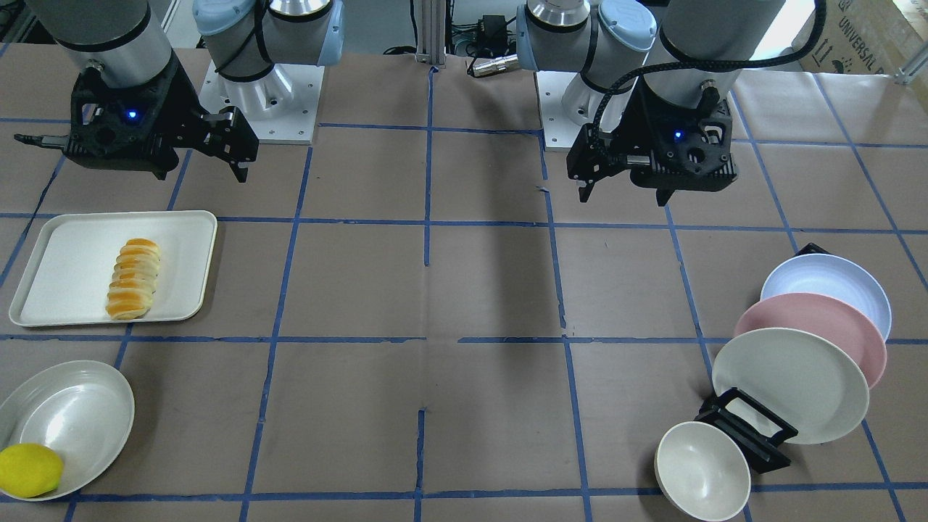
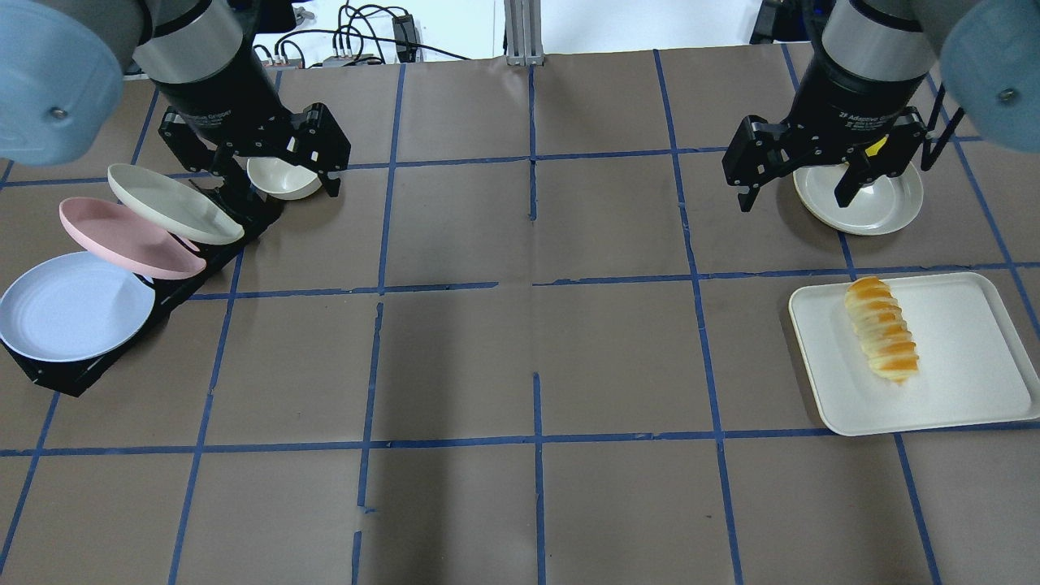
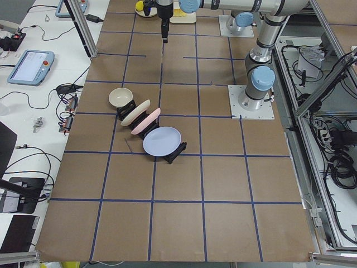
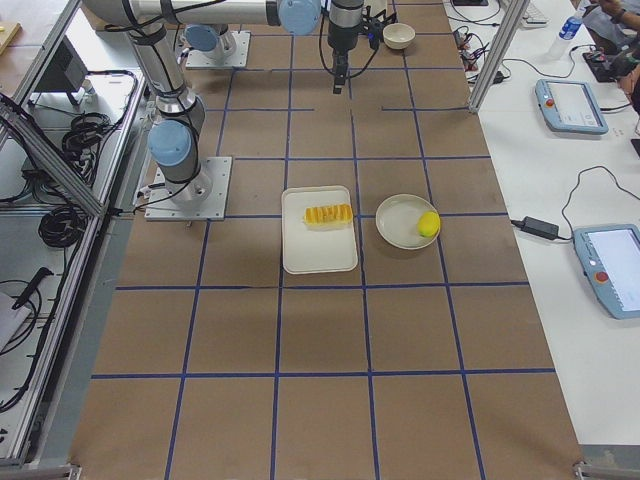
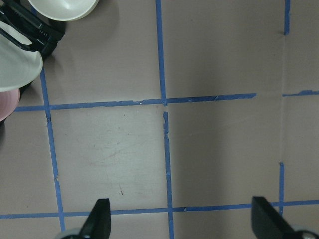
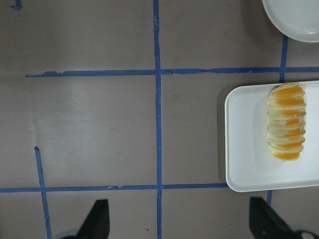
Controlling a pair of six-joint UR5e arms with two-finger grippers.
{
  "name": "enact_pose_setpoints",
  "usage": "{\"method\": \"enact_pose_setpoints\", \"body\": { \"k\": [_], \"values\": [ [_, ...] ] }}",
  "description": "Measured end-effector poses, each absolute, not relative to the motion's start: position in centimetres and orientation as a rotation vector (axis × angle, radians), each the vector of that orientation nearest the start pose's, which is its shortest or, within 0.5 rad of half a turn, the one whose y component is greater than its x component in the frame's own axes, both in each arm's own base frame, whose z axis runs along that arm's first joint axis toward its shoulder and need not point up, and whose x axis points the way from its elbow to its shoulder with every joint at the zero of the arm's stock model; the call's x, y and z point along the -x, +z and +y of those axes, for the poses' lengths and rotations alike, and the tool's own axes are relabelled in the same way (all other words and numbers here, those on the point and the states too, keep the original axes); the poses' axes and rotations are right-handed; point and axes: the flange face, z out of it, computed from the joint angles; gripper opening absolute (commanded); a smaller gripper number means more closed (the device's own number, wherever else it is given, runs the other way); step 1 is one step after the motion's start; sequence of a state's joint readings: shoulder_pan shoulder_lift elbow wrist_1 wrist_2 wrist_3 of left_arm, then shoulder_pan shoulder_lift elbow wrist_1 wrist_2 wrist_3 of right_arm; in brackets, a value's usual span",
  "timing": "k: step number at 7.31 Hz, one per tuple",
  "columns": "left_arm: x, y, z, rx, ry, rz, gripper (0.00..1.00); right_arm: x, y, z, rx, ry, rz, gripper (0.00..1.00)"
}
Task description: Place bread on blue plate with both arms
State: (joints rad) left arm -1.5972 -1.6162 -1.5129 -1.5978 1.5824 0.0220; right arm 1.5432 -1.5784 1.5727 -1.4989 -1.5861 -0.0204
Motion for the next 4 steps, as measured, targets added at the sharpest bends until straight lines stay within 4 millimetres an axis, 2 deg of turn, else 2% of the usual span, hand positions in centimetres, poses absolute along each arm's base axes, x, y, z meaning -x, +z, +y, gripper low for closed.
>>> {"method": "enact_pose_setpoints", "body": {
  "k": [2,3,4],
  "values": [
    [14.2,48.8,-50.6,-0.078,0.025,3.127,1.0,-11.7,48.3,-48.6,-0.005,0.106,3.149,1.0],
    [12.4,48.6,-51.0,-0.057,0.031,3.129,1.0,-11.2,47.9,-49.0,0.009,0.106,3.143,1.0],
    [8.8,48.6,-51.6,-0.039,0.039,3.132,1.0,-9.5,46.9,-49.8,0.032,0.097,3.141,1.0]
  ]
}}
